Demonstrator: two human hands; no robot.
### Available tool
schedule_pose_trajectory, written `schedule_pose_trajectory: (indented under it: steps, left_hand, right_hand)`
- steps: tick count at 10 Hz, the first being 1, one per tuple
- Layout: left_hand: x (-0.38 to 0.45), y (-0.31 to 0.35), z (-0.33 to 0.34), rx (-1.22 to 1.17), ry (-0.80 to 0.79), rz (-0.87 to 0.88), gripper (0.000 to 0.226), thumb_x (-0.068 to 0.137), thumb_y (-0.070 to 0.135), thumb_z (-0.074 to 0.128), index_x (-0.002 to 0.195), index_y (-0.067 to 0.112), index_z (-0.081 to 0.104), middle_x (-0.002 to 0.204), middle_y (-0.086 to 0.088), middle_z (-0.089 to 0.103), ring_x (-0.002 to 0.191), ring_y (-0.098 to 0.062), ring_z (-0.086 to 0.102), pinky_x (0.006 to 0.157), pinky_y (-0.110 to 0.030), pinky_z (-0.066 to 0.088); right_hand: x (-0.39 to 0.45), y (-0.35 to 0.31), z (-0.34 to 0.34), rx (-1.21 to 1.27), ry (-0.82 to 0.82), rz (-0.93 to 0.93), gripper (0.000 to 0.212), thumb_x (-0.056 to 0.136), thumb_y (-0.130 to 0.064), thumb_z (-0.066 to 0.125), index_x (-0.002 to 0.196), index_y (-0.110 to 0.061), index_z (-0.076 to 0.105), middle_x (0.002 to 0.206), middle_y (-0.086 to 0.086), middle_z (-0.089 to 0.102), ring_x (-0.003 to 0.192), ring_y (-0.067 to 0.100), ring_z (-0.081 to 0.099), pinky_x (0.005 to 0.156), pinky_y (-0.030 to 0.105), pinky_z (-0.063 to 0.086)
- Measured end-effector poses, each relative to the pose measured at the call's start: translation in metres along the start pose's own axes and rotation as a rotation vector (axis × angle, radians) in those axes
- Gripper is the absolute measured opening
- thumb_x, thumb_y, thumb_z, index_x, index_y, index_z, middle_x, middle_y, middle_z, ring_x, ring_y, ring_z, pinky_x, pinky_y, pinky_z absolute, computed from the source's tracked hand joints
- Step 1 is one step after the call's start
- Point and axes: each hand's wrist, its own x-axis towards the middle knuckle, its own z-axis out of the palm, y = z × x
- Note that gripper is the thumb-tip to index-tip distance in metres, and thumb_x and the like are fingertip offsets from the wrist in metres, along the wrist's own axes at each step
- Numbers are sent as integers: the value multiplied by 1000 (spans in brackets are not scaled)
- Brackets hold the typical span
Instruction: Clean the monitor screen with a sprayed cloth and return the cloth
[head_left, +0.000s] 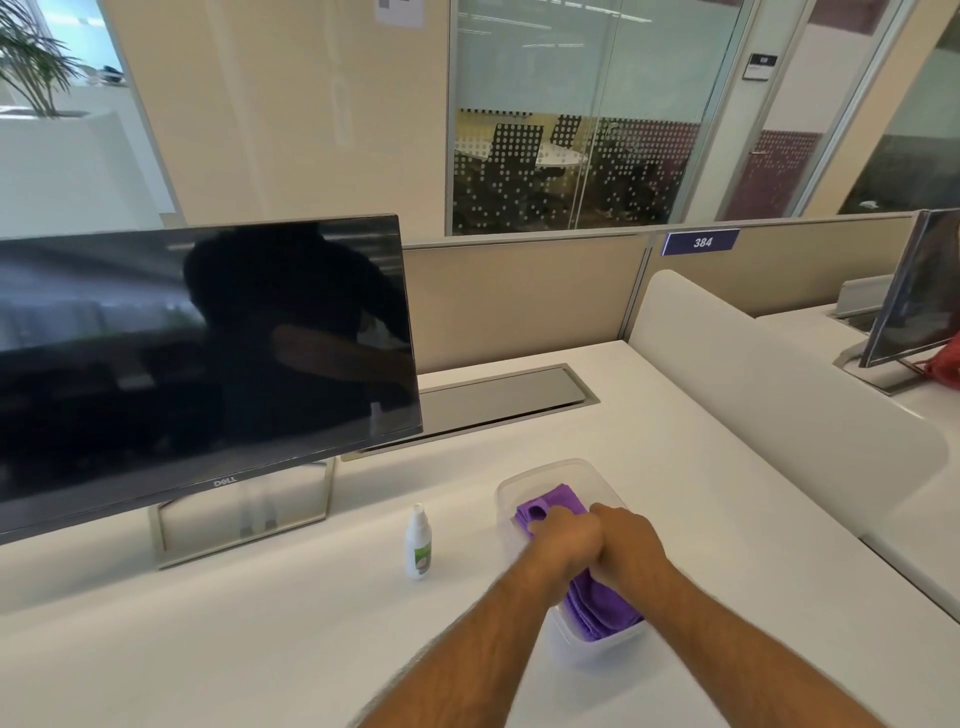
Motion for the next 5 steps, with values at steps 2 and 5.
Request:
schedule_pose_trajectory:
  steps: [2,5]
  left_hand:
    - [-17,-1,-16,233,63,252,48,93,17,52,139,9,44,124,-3,55,103,-16,52,87,-28,50]
    - [-53,-15,-77,440,442,807,53,92,50,50,139,25,50,144,4,55,134,-18,47,101,-20,30]
  right_hand:
    - [-5,-7,-12,-51,38,-60,31,94,-44,52,114,-24,64,116,-3,69,105,21,69,89,32,52]
    - [-20,-60,-59,478,502,-83,16,94,-30,60,101,-21,71,96,-4,76,82,17,70,73,30,57]
